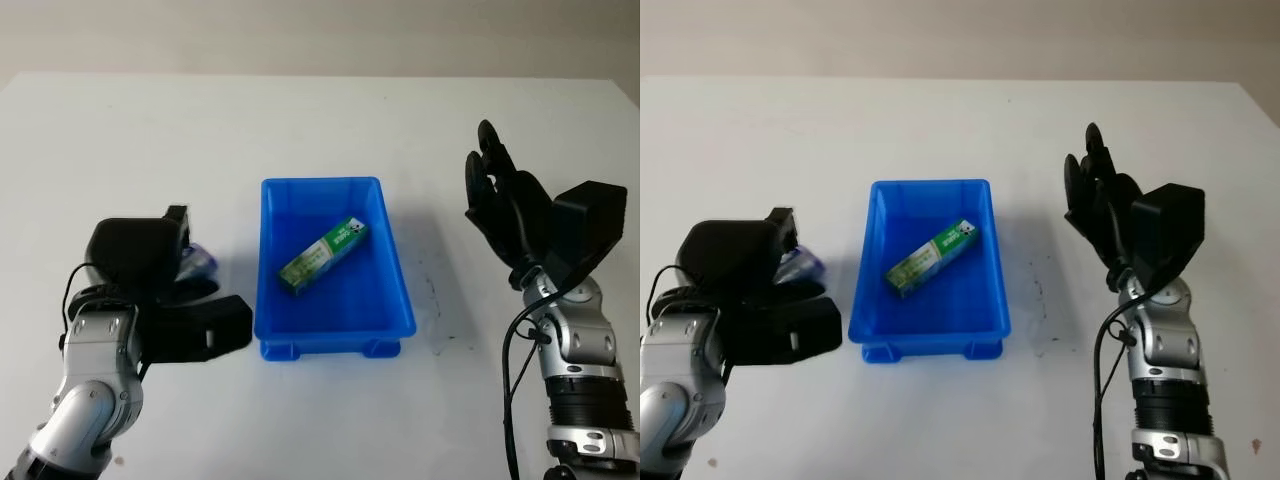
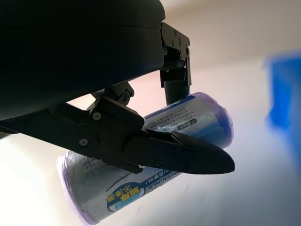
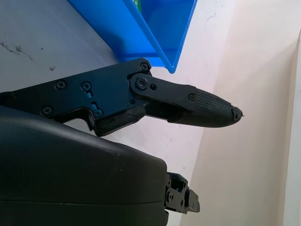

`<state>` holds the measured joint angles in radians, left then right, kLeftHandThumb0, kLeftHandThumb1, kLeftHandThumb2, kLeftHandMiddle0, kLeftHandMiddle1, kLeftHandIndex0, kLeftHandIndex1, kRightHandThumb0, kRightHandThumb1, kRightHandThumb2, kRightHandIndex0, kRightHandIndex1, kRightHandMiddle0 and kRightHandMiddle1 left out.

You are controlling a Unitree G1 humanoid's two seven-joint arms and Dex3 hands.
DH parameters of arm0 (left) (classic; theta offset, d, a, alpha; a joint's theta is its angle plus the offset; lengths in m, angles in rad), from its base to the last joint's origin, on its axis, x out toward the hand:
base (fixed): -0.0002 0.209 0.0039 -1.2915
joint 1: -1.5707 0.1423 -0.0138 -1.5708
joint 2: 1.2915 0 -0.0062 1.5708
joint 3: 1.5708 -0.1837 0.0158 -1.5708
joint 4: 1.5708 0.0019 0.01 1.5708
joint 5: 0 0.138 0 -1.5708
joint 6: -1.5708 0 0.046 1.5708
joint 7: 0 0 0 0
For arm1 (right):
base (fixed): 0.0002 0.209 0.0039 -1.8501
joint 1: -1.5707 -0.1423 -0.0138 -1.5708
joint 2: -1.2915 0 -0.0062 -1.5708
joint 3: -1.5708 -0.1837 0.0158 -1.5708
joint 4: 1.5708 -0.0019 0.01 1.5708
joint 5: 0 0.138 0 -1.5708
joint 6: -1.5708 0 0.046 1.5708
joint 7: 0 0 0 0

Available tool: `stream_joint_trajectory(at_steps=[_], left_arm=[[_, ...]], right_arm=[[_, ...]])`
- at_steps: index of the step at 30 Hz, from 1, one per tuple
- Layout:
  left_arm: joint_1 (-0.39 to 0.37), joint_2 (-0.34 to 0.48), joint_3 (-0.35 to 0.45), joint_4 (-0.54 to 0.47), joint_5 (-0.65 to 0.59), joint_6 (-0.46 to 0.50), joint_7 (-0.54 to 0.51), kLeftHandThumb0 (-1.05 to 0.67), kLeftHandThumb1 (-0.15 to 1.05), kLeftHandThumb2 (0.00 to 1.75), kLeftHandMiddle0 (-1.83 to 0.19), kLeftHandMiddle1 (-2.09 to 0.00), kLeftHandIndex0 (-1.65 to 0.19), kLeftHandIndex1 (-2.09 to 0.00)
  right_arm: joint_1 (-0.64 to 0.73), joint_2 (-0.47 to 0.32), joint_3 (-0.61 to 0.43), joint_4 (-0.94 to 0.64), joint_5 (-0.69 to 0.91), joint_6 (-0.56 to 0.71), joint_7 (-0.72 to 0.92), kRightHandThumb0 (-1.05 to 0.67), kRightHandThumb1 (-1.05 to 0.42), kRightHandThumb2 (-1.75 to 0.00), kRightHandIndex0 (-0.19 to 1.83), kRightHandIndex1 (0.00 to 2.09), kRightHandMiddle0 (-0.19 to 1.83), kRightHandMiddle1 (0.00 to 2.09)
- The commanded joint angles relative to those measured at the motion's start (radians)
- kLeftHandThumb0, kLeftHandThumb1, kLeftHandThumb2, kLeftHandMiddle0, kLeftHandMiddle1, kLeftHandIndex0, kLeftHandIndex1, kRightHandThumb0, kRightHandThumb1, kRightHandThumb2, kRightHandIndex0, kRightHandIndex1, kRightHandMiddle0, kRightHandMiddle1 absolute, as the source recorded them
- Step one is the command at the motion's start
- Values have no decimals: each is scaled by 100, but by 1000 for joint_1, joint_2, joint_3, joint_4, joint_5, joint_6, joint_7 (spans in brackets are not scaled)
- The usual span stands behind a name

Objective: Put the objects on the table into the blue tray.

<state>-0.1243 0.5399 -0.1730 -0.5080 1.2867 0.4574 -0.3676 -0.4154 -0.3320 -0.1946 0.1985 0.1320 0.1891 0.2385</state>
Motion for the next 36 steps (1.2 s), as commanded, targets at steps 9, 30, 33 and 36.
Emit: stream_joint_trajectory(at_steps=[9,30,33,36], left_arm=[[-133,-60,114,-254,63,-103,-123,-48,105,25,-64,-209,-21,-209],[-470,-223,56,33,-341,-441,314,-40,104,13,-107,-209,-61,-192],[-478,-223,11,114,-347,-445,274,-42,105,15,-114,-209,-70,-207],[-476,-205,-45,180,-304,-401,148,-47,105,22,-79,-209,-44,-192]], right_arm=[[-19,-5,1,7,1,-8,1,-71,-105,-66,-19,0,-19,0],[-12,9,3,17,19,-32,14,-70,-105,-66,-19,0,-19,0],[-2,9,2,6,21,-23,12,-70,-105,-67,-19,0,-19,0],[11,11,-1,-11,28,-11,10,-70,-105,-66,-19,0,-19,0]])
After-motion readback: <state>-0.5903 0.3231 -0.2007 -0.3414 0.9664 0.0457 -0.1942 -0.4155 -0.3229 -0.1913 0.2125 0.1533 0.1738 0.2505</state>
